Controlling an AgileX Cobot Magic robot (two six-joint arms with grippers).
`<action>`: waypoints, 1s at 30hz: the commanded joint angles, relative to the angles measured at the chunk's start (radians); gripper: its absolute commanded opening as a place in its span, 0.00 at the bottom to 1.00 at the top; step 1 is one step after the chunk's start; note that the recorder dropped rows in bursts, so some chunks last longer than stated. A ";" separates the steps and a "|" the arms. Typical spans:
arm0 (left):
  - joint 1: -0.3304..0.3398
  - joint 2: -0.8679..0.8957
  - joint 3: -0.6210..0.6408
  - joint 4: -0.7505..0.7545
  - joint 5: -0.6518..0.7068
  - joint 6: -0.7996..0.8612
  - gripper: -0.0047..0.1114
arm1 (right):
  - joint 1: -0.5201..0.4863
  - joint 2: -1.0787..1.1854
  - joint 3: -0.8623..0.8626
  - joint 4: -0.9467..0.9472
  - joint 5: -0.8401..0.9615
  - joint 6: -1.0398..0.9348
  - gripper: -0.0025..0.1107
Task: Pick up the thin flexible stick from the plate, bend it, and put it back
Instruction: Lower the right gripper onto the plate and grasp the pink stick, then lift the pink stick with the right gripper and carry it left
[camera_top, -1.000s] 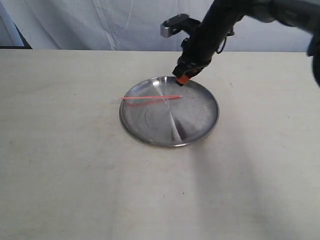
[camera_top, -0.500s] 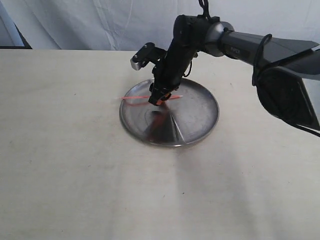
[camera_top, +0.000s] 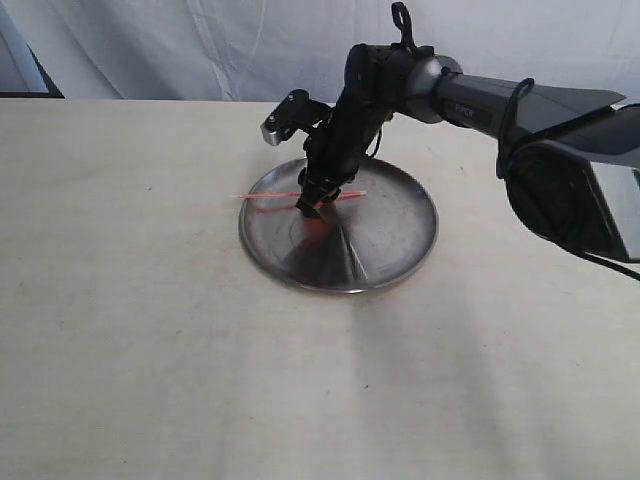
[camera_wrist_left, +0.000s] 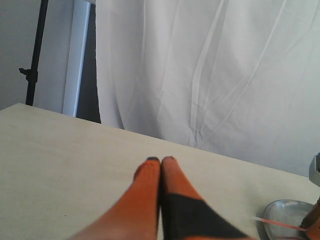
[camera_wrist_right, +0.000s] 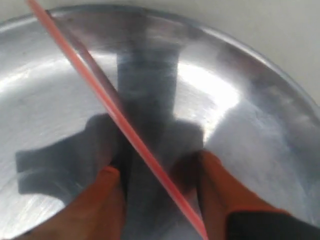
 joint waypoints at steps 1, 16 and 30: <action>-0.001 0.001 0.004 0.007 -0.006 -0.002 0.04 | -0.003 -0.001 -0.002 -0.002 0.008 -0.008 0.40; -0.001 0.001 0.004 0.007 -0.006 -0.002 0.04 | -0.003 -0.027 -0.002 0.130 0.097 0.150 0.01; -0.001 0.001 0.004 0.007 -0.006 -0.002 0.04 | -0.024 -0.160 -0.002 0.291 0.314 0.153 0.01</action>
